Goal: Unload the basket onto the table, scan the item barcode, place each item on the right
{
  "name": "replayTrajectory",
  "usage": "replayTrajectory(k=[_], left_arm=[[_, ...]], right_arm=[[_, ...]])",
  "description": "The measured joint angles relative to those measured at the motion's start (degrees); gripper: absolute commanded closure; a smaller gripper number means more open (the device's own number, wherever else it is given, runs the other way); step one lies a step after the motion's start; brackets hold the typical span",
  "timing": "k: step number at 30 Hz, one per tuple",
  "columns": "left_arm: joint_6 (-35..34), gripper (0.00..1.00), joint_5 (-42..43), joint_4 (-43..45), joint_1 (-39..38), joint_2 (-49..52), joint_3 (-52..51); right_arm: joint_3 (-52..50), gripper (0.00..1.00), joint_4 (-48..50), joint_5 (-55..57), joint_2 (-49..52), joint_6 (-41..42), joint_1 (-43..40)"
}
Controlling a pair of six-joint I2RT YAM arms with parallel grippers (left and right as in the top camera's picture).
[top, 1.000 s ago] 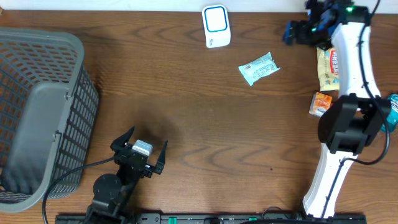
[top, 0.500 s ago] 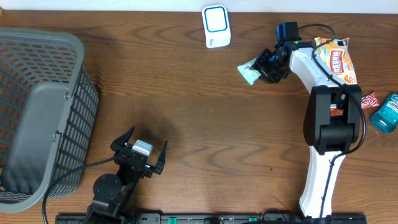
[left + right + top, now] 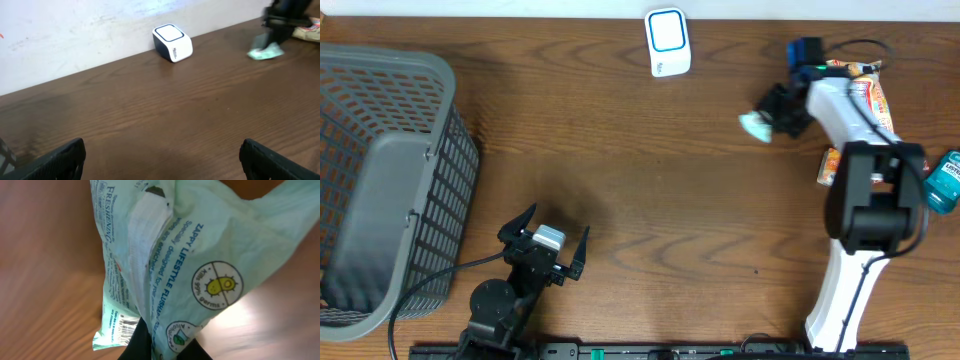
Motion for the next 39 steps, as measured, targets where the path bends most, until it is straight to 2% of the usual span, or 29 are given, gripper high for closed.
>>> replayTrajectory(k=[3, 5, 6, 9, 11, 12, 18, 29, 39], left_arm=[[0.0, 0.02, 0.0, 0.0, 0.0, 0.0, 0.0], [0.0, 0.02, 0.0, 0.0, 0.0, 0.0, 0.0], [0.0, 0.02, 0.0, 0.0, 0.0, 0.0, 0.0], [0.0, 0.02, 0.0, 0.0, 0.0, 0.0, 0.0], [0.0, 0.02, 0.0, 0.0, 0.0, 0.0, 0.0], [0.0, 0.02, 0.0, 0.0, 0.0, 0.0, 0.0], [0.0, 0.02, 0.0, 0.0, 0.0, 0.0, 0.0], [0.0, 0.02, 0.0, 0.0, 0.0, 0.0, 0.0], [0.0, 0.02, 0.0, 0.0, 0.0, 0.0, 0.0]], right_arm=[[-0.5, 0.94, -1.0, 5.7, -0.8, -2.9, -5.7], [-0.6, 0.71, -1.0, 8.7, -1.0, -5.4, -9.4], [-0.7, 0.55, -0.9, 10.0, -1.1, -7.6, -11.4], [-0.7, 0.22, -0.9, 11.0, -1.1, -14.3, -15.8], [-0.7, 0.05, -1.0, 9.9, -1.5, -18.2, -17.6], [-0.7, 0.01, -1.0, 8.9, -1.8, -19.7, -18.0], [-1.3, 0.01, -0.2, 4.6, -11.0, -24.9, -17.9], [-0.8, 0.01, -2.1, -3.4, -46.3, -27.3, -13.7], [-0.7, 0.01, -10.3, -5.9, -70.4, -27.8, -13.7]])
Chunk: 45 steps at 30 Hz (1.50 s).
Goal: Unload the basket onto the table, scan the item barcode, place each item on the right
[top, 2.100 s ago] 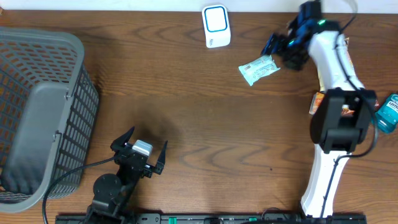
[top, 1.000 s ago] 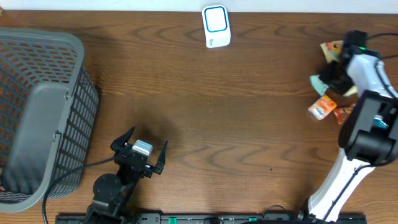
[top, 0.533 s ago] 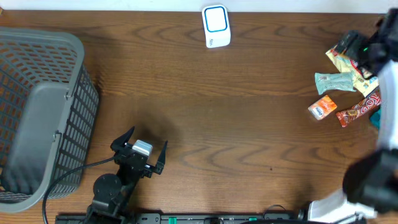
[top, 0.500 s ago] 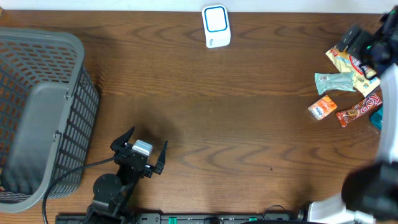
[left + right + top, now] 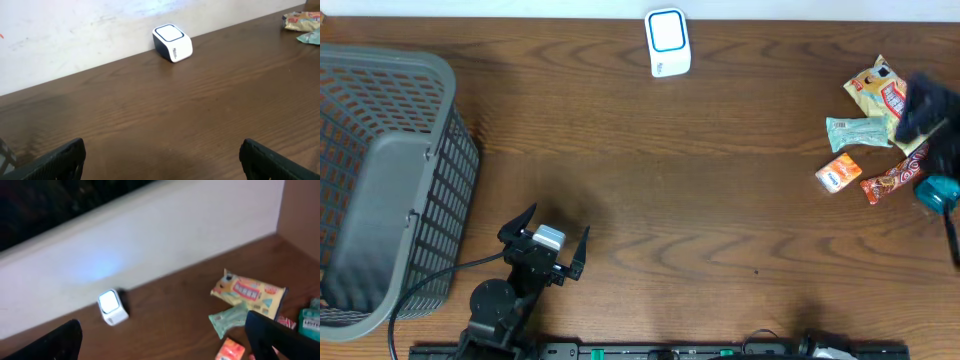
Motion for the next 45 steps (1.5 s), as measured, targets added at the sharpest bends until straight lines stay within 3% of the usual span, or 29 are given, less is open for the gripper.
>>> replayTrajectory(k=[10, 20, 31, 38, 45], left_arm=[[0.0, 0.02, 0.0, 0.0, 0.0, 0.0, 0.0], [0.0, 0.02, 0.0, 0.0, 0.0, 0.0, 0.0], [0.0, 0.02, 0.0, 0.0, 0.0, 0.0, 0.0], [0.0, 0.02, 0.0, 0.0, 0.0, 0.0, 0.0], [0.0, 0.02, 0.0, 0.0, 0.0, 0.0, 0.0]], right_arm=[[0.1, 0.01, -8.6, -0.1, -16.0, -0.2, 0.0], [0.2, 0.01, -19.8, 0.3, -23.2, -1.1, 0.0], [0.0, 0.01, -24.0, -1.0, -25.5, -17.7, 0.0], [-8.4, 0.01, -14.7, -1.4, -34.1, -24.2, 0.0], [-33.4, 0.01, 6.1, -1.6, -49.5, -22.5, 2.8]])
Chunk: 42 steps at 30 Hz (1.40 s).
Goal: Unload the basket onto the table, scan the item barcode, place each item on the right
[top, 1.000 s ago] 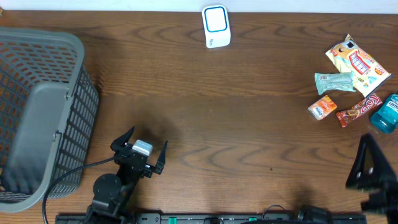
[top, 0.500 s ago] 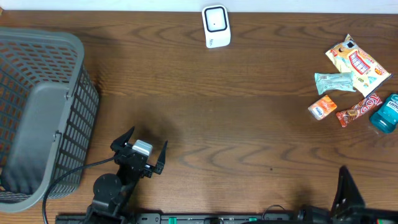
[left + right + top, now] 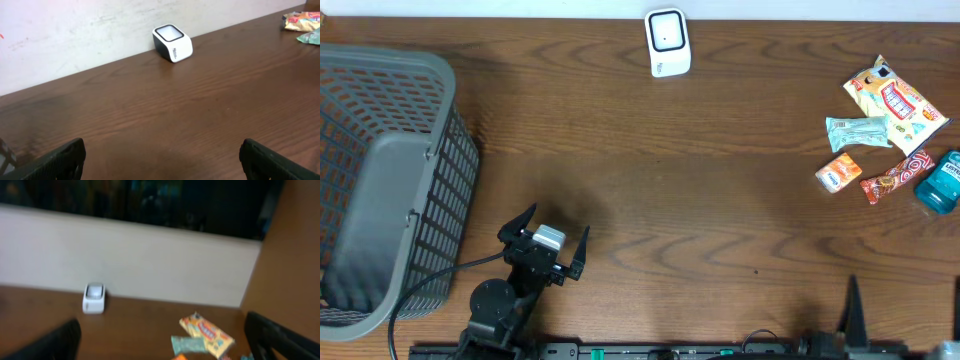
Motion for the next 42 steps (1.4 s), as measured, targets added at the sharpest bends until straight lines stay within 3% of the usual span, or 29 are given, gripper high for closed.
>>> replayTrajectory(k=[4, 11, 20, 30, 42], left_arm=[[0.0, 0.02, 0.0, 0.0, 0.0, 0.0, 0.0], [0.0, 0.02, 0.0, 0.0, 0.0, 0.0, 0.0], [0.0, 0.02, 0.0, 0.0, 0.0, 0.0, 0.0], [0.0, 0.02, 0.0, 0.0, 0.0, 0.0, 0.0], [0.0, 0.02, 0.0, 0.0, 0.0, 0.0, 0.0]], right_arm=[[-14.7, 0.01, 12.8, -0.2, -6.4, 2.4, 2.1], [-33.5, 0.01, 31.7, -1.0, -7.0, 5.1, 2.2], [-49.7, 0.01, 45.5, -1.4, -7.1, 5.7, 3.8], [-60.0, 0.01, 50.9, -1.2, -7.1, 5.8, 4.7], [-63.0, 0.01, 46.8, -0.5, -7.1, 8.0, 4.7]])
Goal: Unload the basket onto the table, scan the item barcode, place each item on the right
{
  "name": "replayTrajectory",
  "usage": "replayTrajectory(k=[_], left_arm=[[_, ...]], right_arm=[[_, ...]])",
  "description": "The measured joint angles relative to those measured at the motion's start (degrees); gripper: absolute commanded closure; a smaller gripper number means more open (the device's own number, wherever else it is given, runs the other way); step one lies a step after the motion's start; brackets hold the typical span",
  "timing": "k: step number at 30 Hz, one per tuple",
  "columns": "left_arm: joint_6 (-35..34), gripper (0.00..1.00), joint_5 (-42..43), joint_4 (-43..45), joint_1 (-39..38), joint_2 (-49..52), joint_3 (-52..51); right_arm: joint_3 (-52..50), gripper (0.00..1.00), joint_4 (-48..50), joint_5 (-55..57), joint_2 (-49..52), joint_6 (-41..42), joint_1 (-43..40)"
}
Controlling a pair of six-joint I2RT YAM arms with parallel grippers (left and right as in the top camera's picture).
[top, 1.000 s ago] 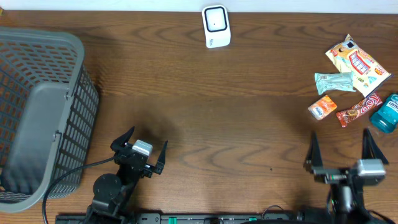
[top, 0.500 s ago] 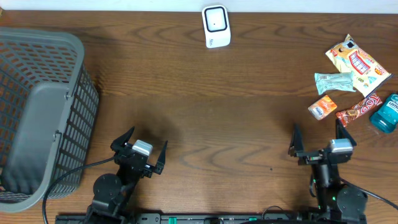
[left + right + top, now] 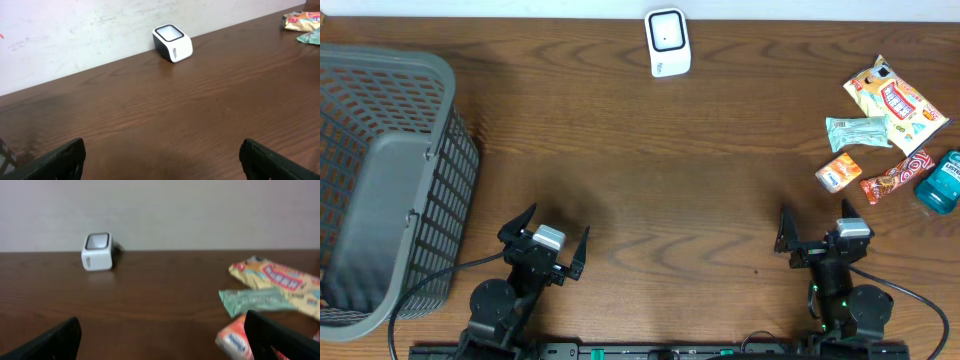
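The white barcode scanner (image 3: 667, 42) stands at the table's far edge, its window dark; it also shows in both wrist views (image 3: 172, 42) (image 3: 97, 251). The green wipes pack (image 3: 860, 131) lies flat at the far right among other items (image 3: 257, 301). My right gripper (image 3: 825, 238) sits low at the front right, open and empty, well short of the pack. My left gripper (image 3: 544, 243) rests at the front left, open, with bare wood between its fingers (image 3: 55, 160).
A grey mesh basket (image 3: 380, 180) fills the left side. Around the wipes pack lie a yellow snack bag (image 3: 895, 105), a small orange pack (image 3: 838, 172), a red bar (image 3: 900, 176) and a teal bottle (image 3: 940, 180).
My right arm, then barely showing at the bottom edge of the overhead view, now rests low at the front right with its gripper open. Items, scanner and left arm are unchanged.
My right gripper first held the green wipes pack in the air right of the scanner, whose window glowed blue. Then the pack lay among the items at the right and the gripper was open and empty. The arm then drew back to the front right. The left arm stayed still.
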Motion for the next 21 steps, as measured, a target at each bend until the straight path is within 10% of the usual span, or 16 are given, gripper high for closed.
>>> replayTrajectory(k=[21], left_arm=[[0.0, 0.02, 0.0, 0.0, 0.0, 0.0, 0.0]], right_arm=[[0.0, 0.01, -0.1, 0.2, 0.0, 0.4, 0.0]])
